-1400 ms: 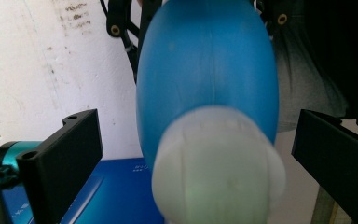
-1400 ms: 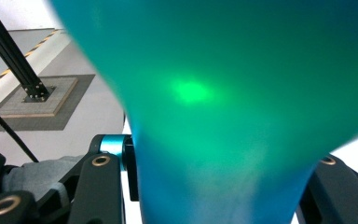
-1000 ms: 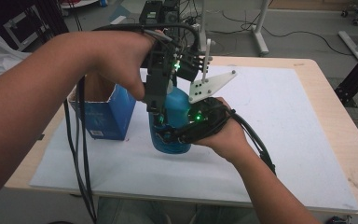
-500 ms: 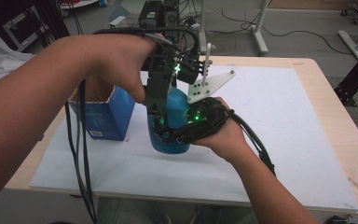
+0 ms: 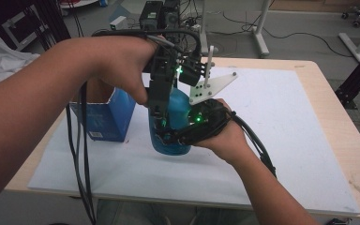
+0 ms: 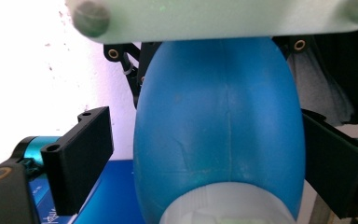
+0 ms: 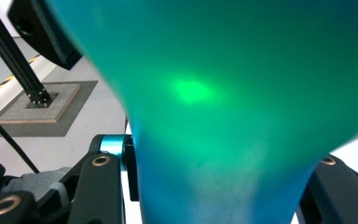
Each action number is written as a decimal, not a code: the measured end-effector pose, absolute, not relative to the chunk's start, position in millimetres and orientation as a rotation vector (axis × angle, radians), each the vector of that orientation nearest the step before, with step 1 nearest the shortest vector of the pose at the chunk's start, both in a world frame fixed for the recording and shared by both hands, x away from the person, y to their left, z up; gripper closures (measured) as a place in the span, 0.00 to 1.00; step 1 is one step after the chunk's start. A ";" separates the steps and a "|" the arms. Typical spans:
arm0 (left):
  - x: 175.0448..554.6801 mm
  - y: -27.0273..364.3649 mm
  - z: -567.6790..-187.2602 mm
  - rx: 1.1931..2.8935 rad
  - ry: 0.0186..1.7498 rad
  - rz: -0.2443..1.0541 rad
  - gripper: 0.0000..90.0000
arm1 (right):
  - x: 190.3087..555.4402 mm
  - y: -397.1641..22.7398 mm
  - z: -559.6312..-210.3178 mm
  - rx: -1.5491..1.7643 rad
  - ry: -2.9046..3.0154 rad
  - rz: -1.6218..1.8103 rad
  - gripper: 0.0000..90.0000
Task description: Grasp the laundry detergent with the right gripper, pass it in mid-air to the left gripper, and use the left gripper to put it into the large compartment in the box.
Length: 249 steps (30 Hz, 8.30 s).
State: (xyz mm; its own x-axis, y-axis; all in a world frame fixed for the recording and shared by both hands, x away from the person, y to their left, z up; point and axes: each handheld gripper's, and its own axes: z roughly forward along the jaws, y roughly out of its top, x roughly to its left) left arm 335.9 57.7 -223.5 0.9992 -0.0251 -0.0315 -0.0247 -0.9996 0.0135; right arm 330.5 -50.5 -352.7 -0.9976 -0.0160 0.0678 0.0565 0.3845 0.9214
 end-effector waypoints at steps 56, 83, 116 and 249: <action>331.8 58.2 -225.2 3.115 0.005 -0.107 0.44 | 327.2 -48.2 -353.1 -0.010 -2.554 -1.715 0.52; 337.2 68.3 -216.9 3.136 0.090 -0.128 0.44 | 325.0 -89.6 -346.9 -0.041 -2.542 -1.705 0.14; 366.0 138.6 -114.8 2.918 0.979 -0.134 0.44 | 334.6 -152.5 -314.4 -0.085 -2.900 -1.218 0.01; 399.9 199.1 -190.7 3.002 0.804 0.011 0.09 | 351.4 -176.2 -277.5 -0.121 -3.065 -0.756 0.01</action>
State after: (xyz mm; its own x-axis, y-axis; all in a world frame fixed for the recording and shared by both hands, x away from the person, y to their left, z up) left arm 399.9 199.1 -190.7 0.8662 0.4998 -0.0020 0.4995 -0.8656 0.0348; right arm 351.4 -176.2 -277.5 -0.9969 0.0784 0.0012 0.0700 0.8825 0.4651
